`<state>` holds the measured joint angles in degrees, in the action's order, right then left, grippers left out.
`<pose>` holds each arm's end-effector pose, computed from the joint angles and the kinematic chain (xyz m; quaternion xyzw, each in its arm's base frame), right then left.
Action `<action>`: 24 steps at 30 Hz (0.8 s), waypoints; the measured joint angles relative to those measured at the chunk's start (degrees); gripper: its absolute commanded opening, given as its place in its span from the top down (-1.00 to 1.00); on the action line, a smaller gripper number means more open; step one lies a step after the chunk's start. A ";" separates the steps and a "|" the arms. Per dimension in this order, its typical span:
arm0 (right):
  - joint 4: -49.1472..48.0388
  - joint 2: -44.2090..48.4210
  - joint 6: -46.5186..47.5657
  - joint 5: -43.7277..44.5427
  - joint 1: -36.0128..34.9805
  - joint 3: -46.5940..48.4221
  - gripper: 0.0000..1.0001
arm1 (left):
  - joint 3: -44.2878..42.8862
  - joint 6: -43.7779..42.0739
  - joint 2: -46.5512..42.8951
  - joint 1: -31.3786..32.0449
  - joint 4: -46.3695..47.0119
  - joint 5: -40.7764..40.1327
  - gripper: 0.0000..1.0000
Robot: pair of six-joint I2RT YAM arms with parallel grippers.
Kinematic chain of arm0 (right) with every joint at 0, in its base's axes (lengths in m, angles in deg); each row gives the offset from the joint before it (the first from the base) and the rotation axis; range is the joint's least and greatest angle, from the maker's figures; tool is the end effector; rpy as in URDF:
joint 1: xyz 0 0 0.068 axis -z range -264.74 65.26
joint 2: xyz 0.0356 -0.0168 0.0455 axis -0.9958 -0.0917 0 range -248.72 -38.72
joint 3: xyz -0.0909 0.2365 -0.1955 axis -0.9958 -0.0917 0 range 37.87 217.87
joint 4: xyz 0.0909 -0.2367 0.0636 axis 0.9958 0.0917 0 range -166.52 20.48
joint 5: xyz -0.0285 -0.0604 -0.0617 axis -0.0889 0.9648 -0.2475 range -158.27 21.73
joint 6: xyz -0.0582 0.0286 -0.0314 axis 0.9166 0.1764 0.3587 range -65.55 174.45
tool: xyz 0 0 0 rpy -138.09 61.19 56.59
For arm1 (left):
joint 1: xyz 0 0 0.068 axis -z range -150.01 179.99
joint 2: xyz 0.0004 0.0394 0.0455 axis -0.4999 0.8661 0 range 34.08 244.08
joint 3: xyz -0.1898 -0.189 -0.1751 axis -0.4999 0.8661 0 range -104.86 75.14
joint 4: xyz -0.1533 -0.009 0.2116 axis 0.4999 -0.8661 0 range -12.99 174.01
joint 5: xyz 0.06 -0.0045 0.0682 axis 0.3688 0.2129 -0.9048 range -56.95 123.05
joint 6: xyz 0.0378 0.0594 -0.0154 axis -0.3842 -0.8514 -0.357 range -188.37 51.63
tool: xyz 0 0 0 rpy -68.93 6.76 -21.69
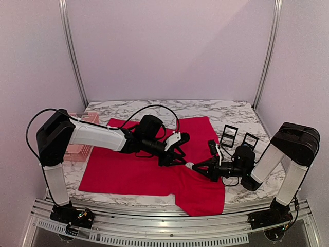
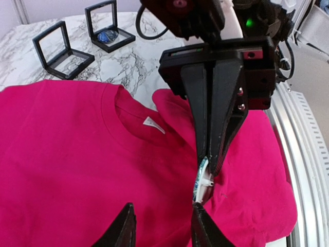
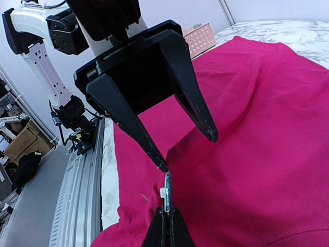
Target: Pin the brooch onto the clothing
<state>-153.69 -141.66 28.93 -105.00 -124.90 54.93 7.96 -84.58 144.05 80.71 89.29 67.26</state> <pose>0.1969 0.2128 0.1596 -0.2953 0.6881 0.5361 0.3898 0.2560 -0.3657 0.2097 0.5812 0.6434 -0.3773 0.3254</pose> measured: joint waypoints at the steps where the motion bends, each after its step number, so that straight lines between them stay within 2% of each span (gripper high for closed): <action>1: 0.00 0.02 -0.13 -0.07 0.04 0.11 1.00 | 0.35 0.15 0.02 0.00 0.37 0.02 0.18; 12: 0.02 0.11 -2.16 -1.51 0.94 0.26 1.00 | 2.47 2.73 1.14 0.02 4.20 2.08 0.35; 16: 0.48 0.98 -2.84 -1.51 1.40 0.26 1.00 | 2.51 2.25 2.45 0.11 4.52 1.88 0.54; 24: 0.96 5.42 -2.54 -2.58 1.77 0.57 1.00 | 2.64 1.25 4.15 0.28 5.79 0.44 0.62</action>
<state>-152.73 -136.24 26.40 -107.58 -123.13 55.50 10.60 -83.33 148.20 81.00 95.08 67.70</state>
